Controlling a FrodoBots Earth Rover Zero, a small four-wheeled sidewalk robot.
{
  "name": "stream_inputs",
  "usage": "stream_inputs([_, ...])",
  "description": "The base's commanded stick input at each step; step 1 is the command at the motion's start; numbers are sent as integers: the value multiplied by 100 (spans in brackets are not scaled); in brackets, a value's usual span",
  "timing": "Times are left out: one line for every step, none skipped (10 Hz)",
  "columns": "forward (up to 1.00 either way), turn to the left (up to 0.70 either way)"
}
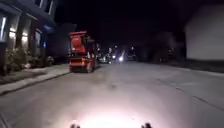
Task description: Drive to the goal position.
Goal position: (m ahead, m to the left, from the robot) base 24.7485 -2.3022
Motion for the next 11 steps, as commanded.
stream_inputs([70, -35])
stream_inputs([70, -23])
stream_inputs([70, 0])
stream_inputs([70, 0])
stream_inputs([70, 0])
stream_inputs([70, 0])
stream_inputs([70, 0])
stream_inputs([70, 0])
stream_inputs([70, 0])
stream_inputs([70, 0])
stream_inputs([70, 0])
